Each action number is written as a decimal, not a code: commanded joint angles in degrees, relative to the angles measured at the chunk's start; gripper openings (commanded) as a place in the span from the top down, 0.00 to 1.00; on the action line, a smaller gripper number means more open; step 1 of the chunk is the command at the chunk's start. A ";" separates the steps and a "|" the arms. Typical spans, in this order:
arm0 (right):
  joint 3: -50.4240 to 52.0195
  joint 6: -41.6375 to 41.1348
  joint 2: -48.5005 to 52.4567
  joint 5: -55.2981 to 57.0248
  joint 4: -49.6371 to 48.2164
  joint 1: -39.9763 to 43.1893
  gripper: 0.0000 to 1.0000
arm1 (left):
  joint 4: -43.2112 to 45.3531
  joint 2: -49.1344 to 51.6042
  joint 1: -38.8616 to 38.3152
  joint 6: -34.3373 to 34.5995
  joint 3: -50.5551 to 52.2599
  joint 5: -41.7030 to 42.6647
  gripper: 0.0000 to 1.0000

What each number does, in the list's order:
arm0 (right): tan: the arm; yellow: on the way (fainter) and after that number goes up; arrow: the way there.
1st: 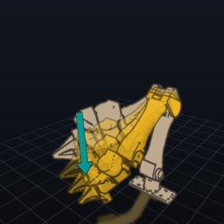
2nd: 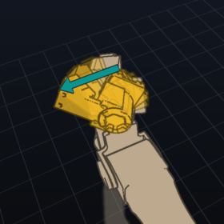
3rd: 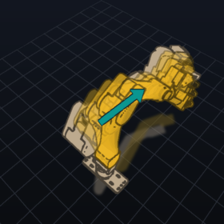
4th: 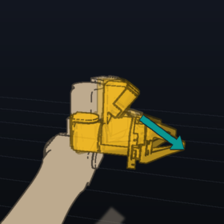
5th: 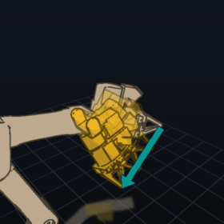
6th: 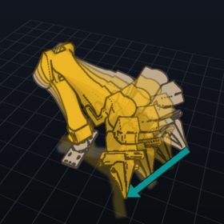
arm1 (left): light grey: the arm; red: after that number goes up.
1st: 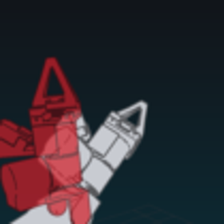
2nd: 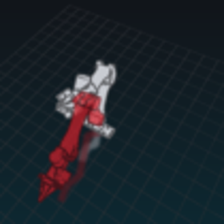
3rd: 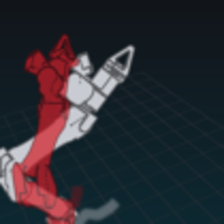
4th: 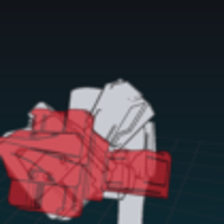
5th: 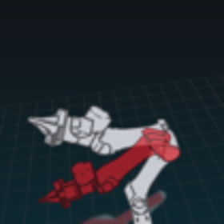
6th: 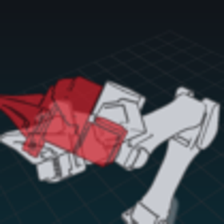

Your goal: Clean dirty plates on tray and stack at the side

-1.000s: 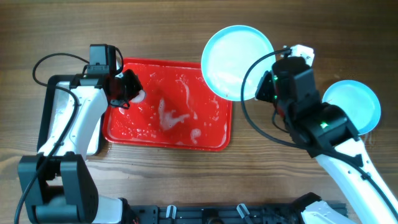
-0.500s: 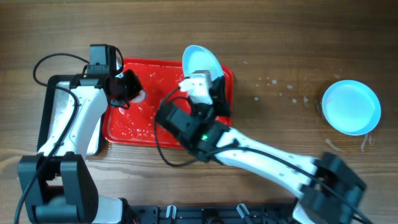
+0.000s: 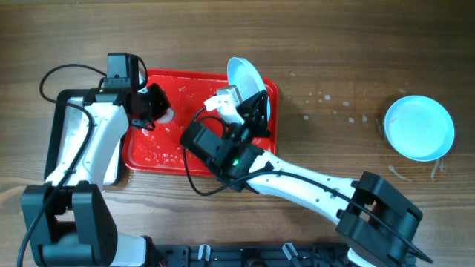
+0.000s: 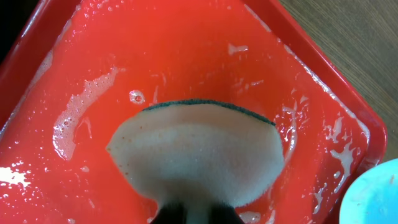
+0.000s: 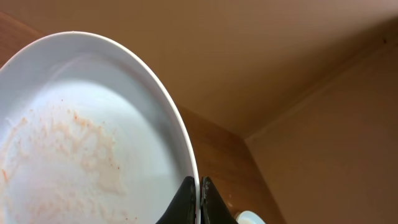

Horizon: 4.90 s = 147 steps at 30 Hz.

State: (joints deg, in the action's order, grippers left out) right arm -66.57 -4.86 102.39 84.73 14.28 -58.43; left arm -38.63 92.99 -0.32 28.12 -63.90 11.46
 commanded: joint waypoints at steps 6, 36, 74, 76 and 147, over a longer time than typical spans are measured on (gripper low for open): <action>-0.17 0.28 0.26 -4.00 0.35 -0.28 0.96 | 0.04 -1.07 0.07 -1.36 0.24 0.68 0.96; -0.11 -40.54 -37.38 -50.62 33.62 34.93 0.96 | 0.68 -1.07 0.07 -1.36 0.24 -0.85 0.96; 21.27 -32.89 -13.42 -77.24 3.37 99.12 0.56 | 0.66 -1.07 0.07 -1.33 0.24 -0.83 0.95; 21.24 -29.29 -13.73 -80.83 1.09 99.12 0.32 | 0.70 -1.05 0.07 -1.33 0.24 -0.83 0.94; -27.85 10.32 -55.21 -114.84 56.04 79.47 0.00 | -4.52 -23.02 19.65 -2.19 -2.27 -5.73 0.00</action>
State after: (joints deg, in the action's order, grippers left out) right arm -95.09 2.22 47.09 -28.32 70.35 21.50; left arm -43.31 69.73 19.49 26.04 -65.54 4.67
